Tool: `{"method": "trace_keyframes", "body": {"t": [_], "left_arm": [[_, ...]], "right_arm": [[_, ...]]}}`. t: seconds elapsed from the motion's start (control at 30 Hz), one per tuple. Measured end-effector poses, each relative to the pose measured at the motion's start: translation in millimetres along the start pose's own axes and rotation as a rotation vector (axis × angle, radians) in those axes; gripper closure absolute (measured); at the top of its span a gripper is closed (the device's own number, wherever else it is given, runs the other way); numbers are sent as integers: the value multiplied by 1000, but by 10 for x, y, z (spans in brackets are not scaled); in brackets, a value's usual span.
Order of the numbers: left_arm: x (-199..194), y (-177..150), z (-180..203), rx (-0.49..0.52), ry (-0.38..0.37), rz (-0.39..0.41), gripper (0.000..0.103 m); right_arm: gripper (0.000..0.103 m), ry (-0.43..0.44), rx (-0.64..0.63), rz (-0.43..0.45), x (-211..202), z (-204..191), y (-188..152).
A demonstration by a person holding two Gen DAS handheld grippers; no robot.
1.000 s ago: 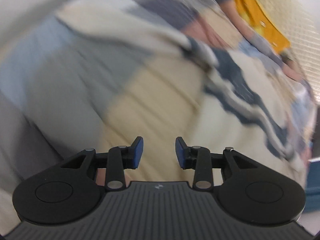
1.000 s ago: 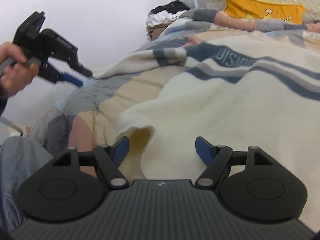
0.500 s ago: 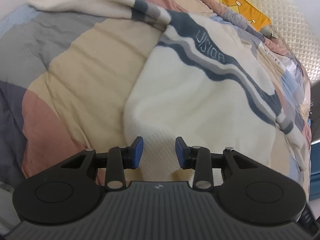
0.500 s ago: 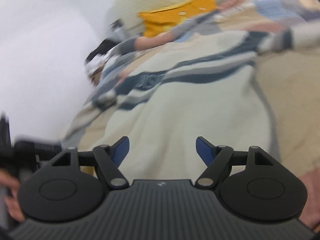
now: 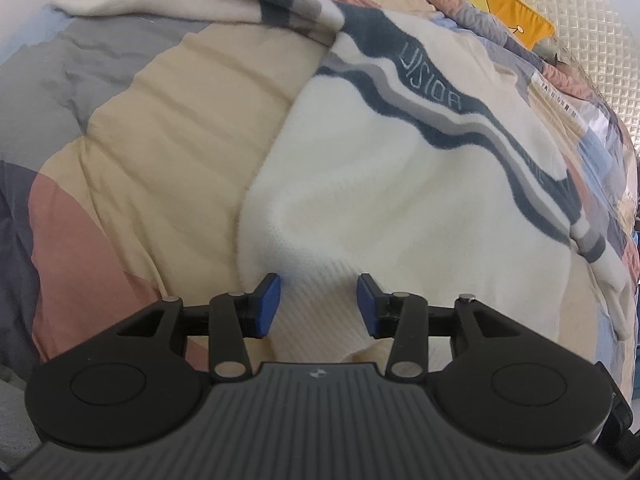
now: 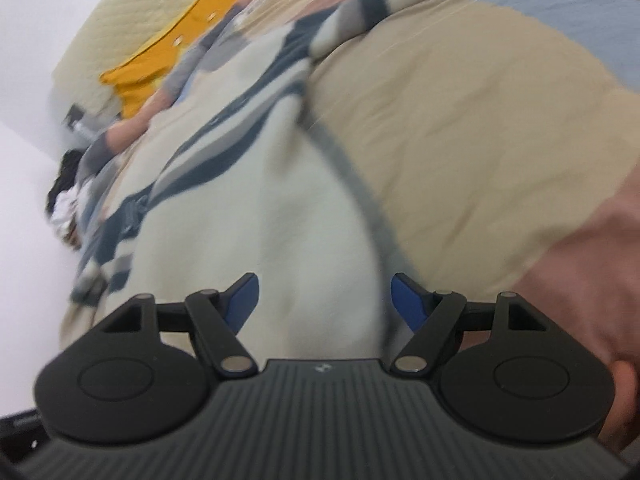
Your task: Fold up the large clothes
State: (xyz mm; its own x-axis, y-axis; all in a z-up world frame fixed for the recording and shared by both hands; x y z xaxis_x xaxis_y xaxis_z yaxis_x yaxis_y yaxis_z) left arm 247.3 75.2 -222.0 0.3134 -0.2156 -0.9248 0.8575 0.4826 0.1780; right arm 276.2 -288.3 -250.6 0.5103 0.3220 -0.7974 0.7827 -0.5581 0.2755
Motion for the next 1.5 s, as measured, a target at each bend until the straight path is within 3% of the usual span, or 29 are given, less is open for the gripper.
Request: {"method": "trace_keyframes", "body": {"t": [0.13, 0.27, 0.37, 0.43, 0.5, 0.77, 0.87, 1.1, 1.3, 1.43, 1.5], "left_arm": [[-23, 40, -67, -35, -5, -2, 40], [-25, 71, -158, -74, -19, -12, 32], [26, 84, -221, -111, -58, -49, 32], [39, 95, -251, -134, -77, -57, 32], [38, 109, -251, -127, -64, -43, 32], [180, 56, -185, -112, -116, -110, 32], [263, -12, -139, -76, -114, -156, 33], [115, -46, -158, -63, -217, -203, 34], [153, -79, -163, -79, -214, -237, 33], [318, -139, -64, -51, -191, -277, 34], [334, -133, -6, -21, -174, -259, 38]], "right_arm": [[27, -23, 65, 1, 42, 132, 45], [27, 165, 138, -208, 370, 99, -131], [31, 190, 66, -229, 397, -43, -206], [45, 217, 77, -230, 378, -45, -211], [86, 198, 101, -210, 348, 10, -196], [89, 291, 18, -61, -184, -196, 20], [90, 271, 15, -4, -431, -156, 117], [90, 163, 1, 130, -826, -24, 406], [90, 80, 130, 84, -589, 346, 428], [90, 47, 124, 84, -509, 337, 381], [90, 37, 113, 83, -486, 311, 366]]}}
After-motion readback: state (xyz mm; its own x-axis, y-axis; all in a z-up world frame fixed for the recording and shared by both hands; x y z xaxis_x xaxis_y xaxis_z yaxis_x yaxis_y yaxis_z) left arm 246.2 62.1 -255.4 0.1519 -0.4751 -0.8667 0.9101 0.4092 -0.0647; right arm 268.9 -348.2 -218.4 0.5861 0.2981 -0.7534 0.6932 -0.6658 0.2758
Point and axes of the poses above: each gripper's, at about its wrist camera, not at the fingertips, and x roughly the way its jaws point, z to its right, y to its top, the point moved 7 cm from there along x, roughly the way its jaws point, and after that the axes turned 13 degrees about -z, right-handed, at the moved point
